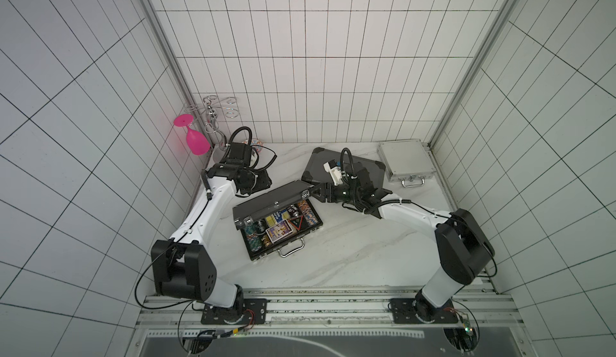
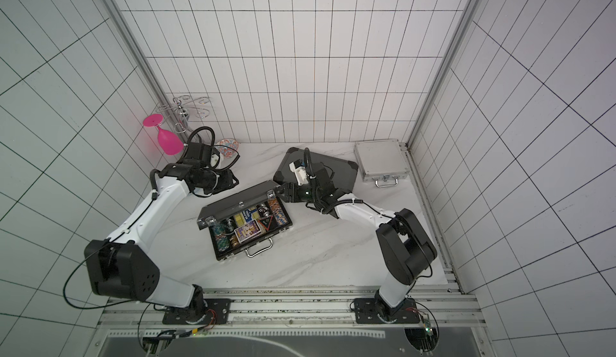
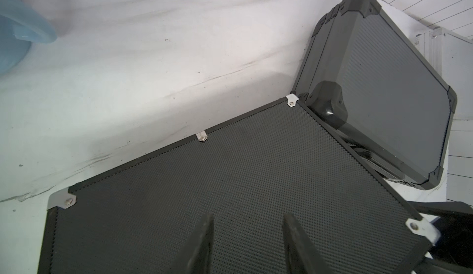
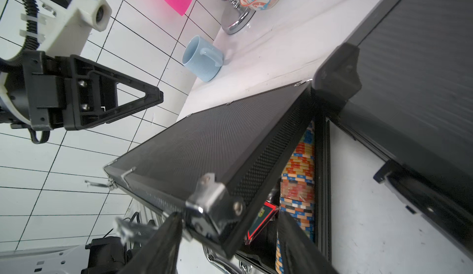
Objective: Close the poker set cases
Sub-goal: Close the lid of the poker set case.
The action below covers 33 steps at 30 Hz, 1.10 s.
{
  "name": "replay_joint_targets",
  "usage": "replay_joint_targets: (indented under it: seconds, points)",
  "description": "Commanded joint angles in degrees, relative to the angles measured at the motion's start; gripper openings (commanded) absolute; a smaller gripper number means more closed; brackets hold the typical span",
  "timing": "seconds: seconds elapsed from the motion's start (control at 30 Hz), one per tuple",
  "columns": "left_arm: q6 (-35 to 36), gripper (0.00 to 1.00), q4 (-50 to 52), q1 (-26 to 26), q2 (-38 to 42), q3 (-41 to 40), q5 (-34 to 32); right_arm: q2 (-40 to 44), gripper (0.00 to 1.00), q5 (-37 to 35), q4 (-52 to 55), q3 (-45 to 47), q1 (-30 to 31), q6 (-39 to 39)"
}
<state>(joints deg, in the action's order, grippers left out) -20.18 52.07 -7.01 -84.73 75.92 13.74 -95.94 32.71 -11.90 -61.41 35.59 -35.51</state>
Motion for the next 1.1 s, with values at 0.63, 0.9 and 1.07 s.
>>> replay_joint_targets:
  seconds: [0.63, 0.9, 1.07]
  points:
    - [-4.56, 0.33, -12.40, -5.07, 0.97, -18.80, -3.33, -6.02, 0.54, 2.86, -11.01, 14.74, -0.51, -3.30]
    - [-7.74, 0.18, -13.55, -6.89, -1.29, -25.05, -8.88, 0.71, 0.47, -3.29, -0.38, 12.87, 2.37, 4.92]
    - [-7.74, 0.17, -12.22, -6.92, -1.20, -25.19, -10.46, -1.12, 0.43, -5.54, 3.96, 7.42, 5.40, 8.76]
